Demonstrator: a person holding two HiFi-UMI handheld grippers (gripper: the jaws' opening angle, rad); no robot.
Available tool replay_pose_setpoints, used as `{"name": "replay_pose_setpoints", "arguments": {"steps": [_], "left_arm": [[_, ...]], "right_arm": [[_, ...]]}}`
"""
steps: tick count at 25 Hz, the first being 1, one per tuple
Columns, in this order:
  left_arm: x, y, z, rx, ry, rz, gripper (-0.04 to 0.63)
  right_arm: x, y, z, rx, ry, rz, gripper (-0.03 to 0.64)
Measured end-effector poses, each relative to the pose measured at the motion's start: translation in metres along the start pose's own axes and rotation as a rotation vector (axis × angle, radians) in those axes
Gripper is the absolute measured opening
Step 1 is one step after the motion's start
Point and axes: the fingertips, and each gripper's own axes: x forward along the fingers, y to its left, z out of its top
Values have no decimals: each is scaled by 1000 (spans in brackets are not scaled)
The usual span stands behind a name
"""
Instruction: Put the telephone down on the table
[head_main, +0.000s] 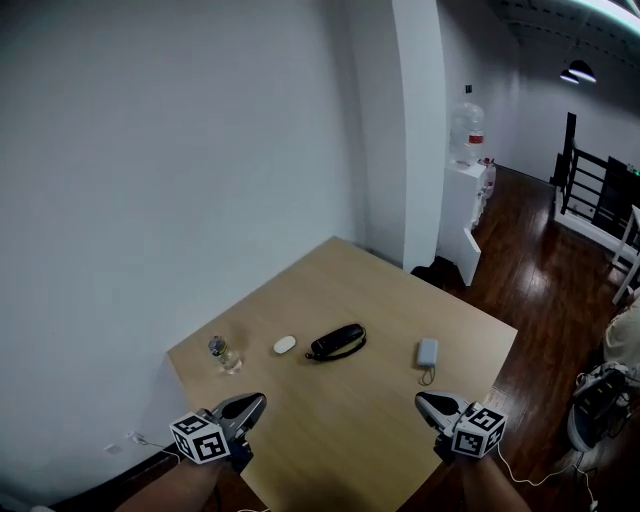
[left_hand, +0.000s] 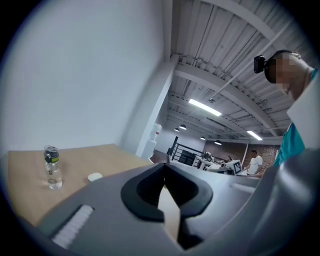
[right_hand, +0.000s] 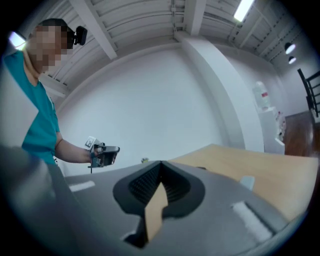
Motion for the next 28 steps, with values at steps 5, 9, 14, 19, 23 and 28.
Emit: {"name": "replay_pose_setpoints", "arguments": {"steps": [5,9,14,19,23,28], "left_arm": [[-42,-35,16,6,-61,-2,6],[-84,-40,24,21,-79,-33,6],[-148,-48,16,45,-42,-103,6],[-199,-65,14,91,-31,-150,6],[-222,-92,16,115,-54,-174,6],[-233,-133,6,122,-68,-178,6]], "right_arm": [[-2,35,9,-35,17,31,2],[-5,86,15,-77,24,-1,3],[-25,165,8,-79,4,-89,3],[-49,231,0,-76,8,-142,3],[-82,258,5,-93,-2,-170,3],[-124,277,5,-120,-21,-163,3]]}}
